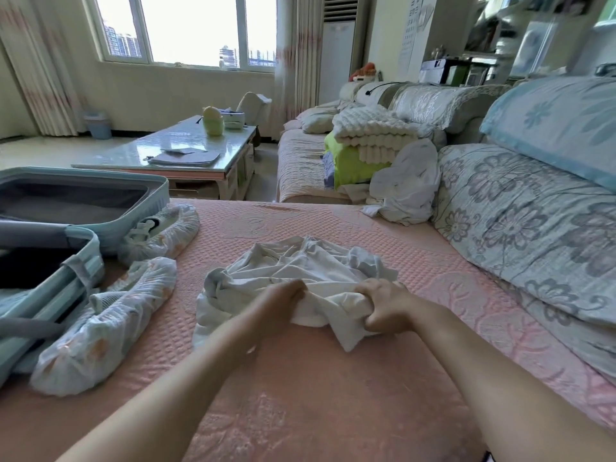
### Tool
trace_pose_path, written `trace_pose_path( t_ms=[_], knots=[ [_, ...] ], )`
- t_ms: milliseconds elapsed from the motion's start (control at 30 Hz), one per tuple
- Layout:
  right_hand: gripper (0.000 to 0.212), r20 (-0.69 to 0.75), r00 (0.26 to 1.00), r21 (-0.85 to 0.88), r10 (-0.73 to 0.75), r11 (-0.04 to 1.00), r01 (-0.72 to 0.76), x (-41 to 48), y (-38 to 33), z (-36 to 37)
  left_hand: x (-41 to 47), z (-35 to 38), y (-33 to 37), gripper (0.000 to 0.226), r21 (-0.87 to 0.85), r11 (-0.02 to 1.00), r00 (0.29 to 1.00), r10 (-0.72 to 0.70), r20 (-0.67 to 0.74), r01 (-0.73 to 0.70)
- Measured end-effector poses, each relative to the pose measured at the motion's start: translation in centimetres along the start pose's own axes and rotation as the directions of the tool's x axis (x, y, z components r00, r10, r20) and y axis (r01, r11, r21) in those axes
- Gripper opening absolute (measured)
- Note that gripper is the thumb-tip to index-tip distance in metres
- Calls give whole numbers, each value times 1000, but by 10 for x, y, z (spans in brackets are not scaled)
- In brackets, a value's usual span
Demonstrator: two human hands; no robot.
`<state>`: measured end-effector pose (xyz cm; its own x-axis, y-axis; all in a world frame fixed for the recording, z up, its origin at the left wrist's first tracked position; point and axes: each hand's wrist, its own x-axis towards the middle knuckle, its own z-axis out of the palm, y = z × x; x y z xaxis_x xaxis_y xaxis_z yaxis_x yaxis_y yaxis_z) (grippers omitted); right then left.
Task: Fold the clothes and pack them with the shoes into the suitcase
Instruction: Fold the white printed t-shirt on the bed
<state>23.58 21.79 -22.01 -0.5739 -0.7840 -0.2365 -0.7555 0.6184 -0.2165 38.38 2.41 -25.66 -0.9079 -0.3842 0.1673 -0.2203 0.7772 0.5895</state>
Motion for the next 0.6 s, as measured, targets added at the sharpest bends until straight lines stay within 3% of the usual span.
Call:
trace_pose_path(
  t_ms=[67, 100, 167, 233, 267, 333, 400, 433, 500, 533, 600],
  knots=[
    [13, -14, 1000, 72, 15, 997, -14, -1, 1, -2, -1, -24, -1, 20, -94, 983, 979, -146, 141, 160],
    [7, -21, 1000, 122, -5, 993, 7, -2, -1, -3, -2, -37, -1, 23, -101, 968, 954, -202, 221, 229],
    [13, 17, 996, 248, -84, 966, 77, -5, -12, -4, -10, -60, -4, 22, 94, 953, 903, -303, 304, 288],
    [14, 118, 978, 505, -170, 859, 88, -8, -26, 1, -20, -75, -15, 26, 396, 881, 888, -379, 260, 260],
    [16, 113, 977, 551, -184, 829, 92, -8, -30, 5, -25, -77, -21, 27, 500, 835, 903, -376, 210, 231],
    [18, 6, 988, 460, -157, 878, 137, -4, -33, 8, -35, -71, -29, 34, 555, 807, 958, -282, 57, 204],
    [14, -100, 989, 245, -105, 961, 127, -3, -32, 8, -42, -65, -18, 42, 497, 855, 989, -134, -66, 149],
    [18, -95, 991, 222, -90, 969, 109, -4, -30, 8, -43, -61, -10, 40, 431, 900, 997, -56, -52, 73],
    [31, -18, 995, 281, -101, 954, 102, -3, -23, 10, -49, -50, 5, 23, 260, 963, 994, 47, 102, -72],
    [34, 19, 993, 287, -121, 952, 110, -3, -21, 11, -55, -43, 11, 26, 223, 969, 972, 52, 228, -105],
    [40, 109, 978, 219, -176, 964, 149, -4, -20, 16, -62, -25, 5, 74, 354, 926, 901, -35, 433, -134]
  ],
)
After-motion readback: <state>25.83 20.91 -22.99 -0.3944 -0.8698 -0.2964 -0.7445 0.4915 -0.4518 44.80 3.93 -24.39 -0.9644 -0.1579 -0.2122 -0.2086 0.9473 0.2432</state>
